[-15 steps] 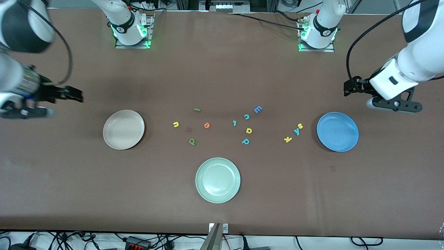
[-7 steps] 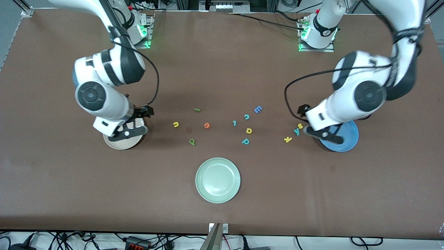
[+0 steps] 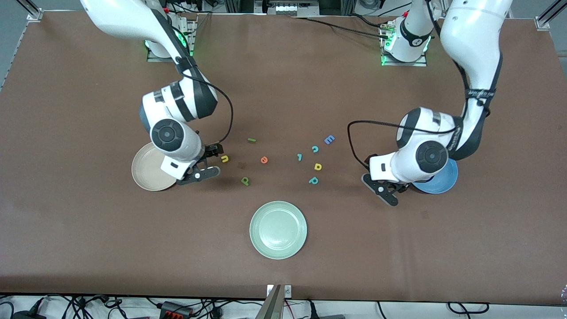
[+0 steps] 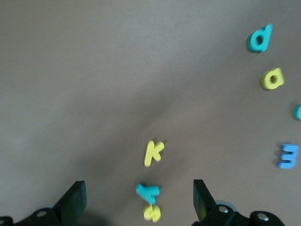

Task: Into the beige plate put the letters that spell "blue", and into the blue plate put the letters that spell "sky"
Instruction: 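Grasp the u with the right gripper while the left gripper grasps the k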

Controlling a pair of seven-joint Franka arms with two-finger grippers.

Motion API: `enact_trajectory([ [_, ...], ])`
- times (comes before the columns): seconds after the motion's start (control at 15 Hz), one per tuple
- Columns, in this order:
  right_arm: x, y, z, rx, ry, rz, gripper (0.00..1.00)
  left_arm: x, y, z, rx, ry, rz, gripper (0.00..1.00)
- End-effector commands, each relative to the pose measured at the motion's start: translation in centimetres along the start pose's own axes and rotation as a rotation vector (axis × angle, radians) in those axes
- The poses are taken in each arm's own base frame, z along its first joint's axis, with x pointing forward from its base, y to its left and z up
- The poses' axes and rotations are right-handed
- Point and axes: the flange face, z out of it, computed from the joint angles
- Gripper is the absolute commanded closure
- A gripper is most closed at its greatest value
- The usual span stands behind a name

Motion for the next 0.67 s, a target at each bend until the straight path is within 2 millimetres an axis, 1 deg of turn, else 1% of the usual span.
enact_trajectory([
  [0.0,-1.0,-1.9,2.9,0.023,0.038,-0.001,0.0,1.2,0.9,3.2,0.015,-0.003,0.067,0.0],
  [0.07,-1.0,-2.0,3.5,0.023,0.038,-0.001,0.0,1.8,2.3,4.2,0.022,-0.005,0.089,0.0],
  [0.13,-0.8,-2.3,4.0,0.024,0.045,0.004,0.0,2.0,3.1,5.1,0.045,-0.02,0.122,0.0],
  [0.27,-0.4,-2.9,5.7,0.025,0.063,0.012,0.0,1.9,3.2,5.5,0.11,-0.033,0.177,0.0],
  [0.33,-0.4,-3.6,6.4,0.027,0.073,0.0,0.01,1.8,3.2,5.8,0.111,-0.039,0.18,0.0],
  [0.4,-0.3,-4.0,7.1,0.026,0.078,-0.002,0.08,1.2,3.0,6.4,0.103,-0.049,0.176,0.0],
  [0.47,-0.3,-4.2,7.5,0.025,0.077,-0.007,0.08,1.1,2.9,6.6,0.104,-0.051,0.18,0.0],
  [0.6,-0.5,-4.5,8.2,0.023,0.064,0.007,0.12,0.9,3.0,7.4,0.097,-0.062,0.203,0.24],
])
